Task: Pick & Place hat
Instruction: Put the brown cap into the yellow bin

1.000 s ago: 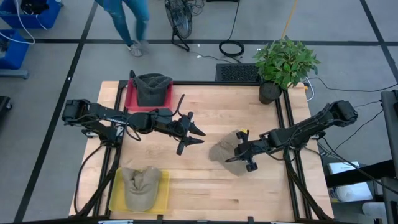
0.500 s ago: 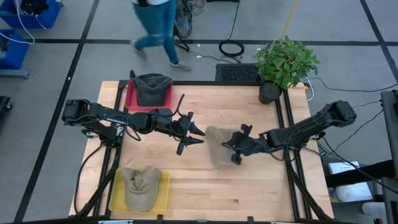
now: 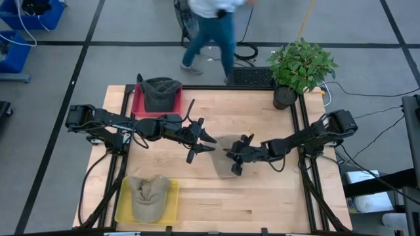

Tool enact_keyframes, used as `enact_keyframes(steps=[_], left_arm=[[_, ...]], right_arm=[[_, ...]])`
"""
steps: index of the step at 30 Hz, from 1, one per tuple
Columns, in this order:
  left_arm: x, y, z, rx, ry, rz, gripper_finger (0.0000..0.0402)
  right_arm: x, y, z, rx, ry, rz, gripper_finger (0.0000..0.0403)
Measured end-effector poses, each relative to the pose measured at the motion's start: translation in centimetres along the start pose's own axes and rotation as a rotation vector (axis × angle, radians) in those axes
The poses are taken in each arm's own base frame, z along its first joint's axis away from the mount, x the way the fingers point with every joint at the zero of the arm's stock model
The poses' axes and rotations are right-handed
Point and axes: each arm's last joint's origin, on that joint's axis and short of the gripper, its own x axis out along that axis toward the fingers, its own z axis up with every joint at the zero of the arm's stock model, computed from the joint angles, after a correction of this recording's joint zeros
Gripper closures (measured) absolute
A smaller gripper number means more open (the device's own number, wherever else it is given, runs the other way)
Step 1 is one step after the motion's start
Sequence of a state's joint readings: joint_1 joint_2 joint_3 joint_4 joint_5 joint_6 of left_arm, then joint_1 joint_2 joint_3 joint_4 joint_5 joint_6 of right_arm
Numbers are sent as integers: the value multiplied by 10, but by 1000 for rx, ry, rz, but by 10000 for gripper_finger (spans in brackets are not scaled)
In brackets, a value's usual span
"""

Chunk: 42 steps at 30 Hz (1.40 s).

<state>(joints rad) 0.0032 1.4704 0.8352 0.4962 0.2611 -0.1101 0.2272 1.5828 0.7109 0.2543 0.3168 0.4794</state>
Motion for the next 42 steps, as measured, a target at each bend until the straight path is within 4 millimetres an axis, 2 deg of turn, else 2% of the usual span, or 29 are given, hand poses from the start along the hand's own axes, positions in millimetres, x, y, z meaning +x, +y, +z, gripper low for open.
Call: enact_keyframes(steps=[8,13,17,20,24,27,30,34,38,42], left_arm=[[0,0,0,-3,-3,-1,254],[0,0,-3,-22,28,-3,254],[1,-5,-11,-50,105,0,254],[2,-10,-13,-48,120,35,254],[4,-12,-8,-110,97,94,254],[8,-16,-3,-132,108,90,254],[17,-19,-9,-119,233,128,254],[37,-19,-15,-109,397,198,254],[61,-17,-24,-79,536,198,254],[86,-17,-34,-64,599,176,254]], right_arm=[[5,2,17,48,-162,62,339],[-11,3,30,-30,-225,80,300],[-42,2,50,-119,-317,99,282],[-75,-3,65,-192,-414,57,278],[-122,-16,85,-238,-592,-109,280],[-143,-30,91,-237,-635,-222,284],[-148,-41,91,-235,-605,-270,288],[-145,-51,88,-261,-539,-310,289],[-144,-54,88,-276,-526,-333,292],[-144,-54,88,-281,-526,-332,297]])
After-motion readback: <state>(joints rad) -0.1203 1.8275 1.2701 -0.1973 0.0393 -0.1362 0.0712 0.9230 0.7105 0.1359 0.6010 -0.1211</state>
